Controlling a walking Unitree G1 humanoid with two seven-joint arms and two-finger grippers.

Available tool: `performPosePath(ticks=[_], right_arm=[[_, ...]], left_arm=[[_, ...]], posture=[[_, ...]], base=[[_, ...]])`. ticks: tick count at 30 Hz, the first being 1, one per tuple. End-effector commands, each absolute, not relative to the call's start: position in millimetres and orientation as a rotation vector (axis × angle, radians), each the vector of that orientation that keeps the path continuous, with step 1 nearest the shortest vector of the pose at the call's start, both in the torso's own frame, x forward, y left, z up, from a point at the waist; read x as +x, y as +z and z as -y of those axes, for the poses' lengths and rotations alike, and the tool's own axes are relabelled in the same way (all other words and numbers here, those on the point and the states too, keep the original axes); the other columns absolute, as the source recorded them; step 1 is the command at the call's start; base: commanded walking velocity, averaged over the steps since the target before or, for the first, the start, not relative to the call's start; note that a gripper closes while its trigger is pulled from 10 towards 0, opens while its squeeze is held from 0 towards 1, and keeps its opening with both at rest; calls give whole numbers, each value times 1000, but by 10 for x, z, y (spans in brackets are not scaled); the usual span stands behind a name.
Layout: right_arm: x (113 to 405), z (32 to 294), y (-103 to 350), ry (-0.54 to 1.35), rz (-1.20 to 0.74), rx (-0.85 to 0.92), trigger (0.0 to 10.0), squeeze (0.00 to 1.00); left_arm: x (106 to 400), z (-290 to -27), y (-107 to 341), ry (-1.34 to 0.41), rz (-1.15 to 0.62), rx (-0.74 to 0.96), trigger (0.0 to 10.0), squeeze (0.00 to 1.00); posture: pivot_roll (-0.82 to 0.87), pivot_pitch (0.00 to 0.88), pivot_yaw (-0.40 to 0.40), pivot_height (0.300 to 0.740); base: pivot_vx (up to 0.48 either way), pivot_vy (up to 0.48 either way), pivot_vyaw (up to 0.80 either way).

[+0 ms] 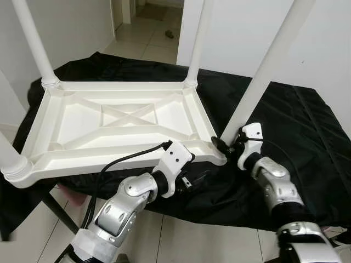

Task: Building children table

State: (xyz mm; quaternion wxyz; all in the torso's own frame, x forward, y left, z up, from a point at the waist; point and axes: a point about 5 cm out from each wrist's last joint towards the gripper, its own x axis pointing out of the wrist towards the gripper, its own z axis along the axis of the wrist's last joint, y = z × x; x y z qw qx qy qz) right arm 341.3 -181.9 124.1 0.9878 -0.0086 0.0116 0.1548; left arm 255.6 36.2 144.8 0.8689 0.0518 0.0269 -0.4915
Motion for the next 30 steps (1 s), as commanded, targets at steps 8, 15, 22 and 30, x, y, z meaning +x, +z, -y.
performPosePath(ticks=[8, 15, 22, 30], right_arm=[[3115, 1695, 1022, -225, -94, 9, 0, 0], [3070, 1539, 1121, -211, -62, 11, 0, 0], [3012, 1585, 1180, -233, -58, -11, 10000, 0], [3117, 1720, 1262, -16, 3, 48, 10000, 1000]], left_arm=[[2559, -298, 1459, -1063, -55, 99, 10000, 0], [2563, -296, 1456, -1069, -51, 100, 10000, 0], [2549, -269, 1444, -1073, -51, 97, 10000, 0], [2511, -235, 1426, -1080, -55, 81, 10000, 0]], posture=[[78, 0, -53, 740], [62, 0, -66, 740], [55, 0, -74, 740], [53, 0, -83, 740]], base=[[0, 0, 0], [0, 0, 0], [0, 0, 0], [0, 0, 0]])
